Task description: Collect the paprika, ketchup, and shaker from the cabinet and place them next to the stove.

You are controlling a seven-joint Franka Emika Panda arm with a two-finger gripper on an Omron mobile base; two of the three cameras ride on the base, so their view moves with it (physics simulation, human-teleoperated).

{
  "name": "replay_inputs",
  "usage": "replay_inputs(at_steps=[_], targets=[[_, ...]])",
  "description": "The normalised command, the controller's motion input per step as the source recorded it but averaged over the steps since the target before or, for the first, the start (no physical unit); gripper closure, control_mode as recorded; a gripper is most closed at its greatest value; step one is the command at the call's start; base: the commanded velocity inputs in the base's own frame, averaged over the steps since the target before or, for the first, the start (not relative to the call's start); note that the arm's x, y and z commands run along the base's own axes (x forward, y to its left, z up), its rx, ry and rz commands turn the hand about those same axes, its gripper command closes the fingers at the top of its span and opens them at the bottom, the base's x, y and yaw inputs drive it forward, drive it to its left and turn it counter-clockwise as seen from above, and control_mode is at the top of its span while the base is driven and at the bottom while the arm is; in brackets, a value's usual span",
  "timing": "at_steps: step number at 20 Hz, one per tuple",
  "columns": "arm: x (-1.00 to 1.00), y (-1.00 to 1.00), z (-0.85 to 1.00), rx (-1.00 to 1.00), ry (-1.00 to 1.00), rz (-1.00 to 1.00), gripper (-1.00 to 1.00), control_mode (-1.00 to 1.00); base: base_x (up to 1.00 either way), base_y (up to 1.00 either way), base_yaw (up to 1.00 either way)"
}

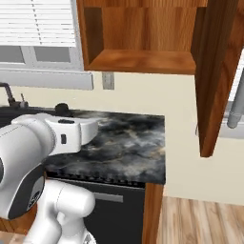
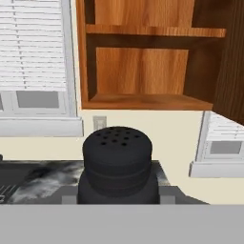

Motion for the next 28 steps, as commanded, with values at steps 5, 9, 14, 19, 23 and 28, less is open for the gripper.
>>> replay_inputs(at_steps=[5, 9, 14, 19, 23, 28], targets=[[0.0, 0.0, 0.0, 0.0, 0.0, 0.0, 1.0, 1.0, -0.86, 0.58, -0.11], [0.0, 0.0, 0.0, 0.0, 0.0, 0.0, 1.0, 1.0, -0.98, 0.43, -0.34], [0.0, 0.0, 0.0, 0.0, 0.0, 0.0, 1.0, 1.0, -0.99, 0.24, -0.49], [0.0, 0.0, 0.0, 0.0, 0.0, 0.0, 1.0, 1.0, -0.92, 0.18, -0.54], [0.0, 0.0, 0.0, 0.0, 0.0, 0.0, 1.0, 1.0, -0.84, 0.03, -0.53], [0.0, 0.0, 0.0, 0.0, 0.0, 0.0, 1.0, 1.0, -0.79, 0.0, -0.5]])
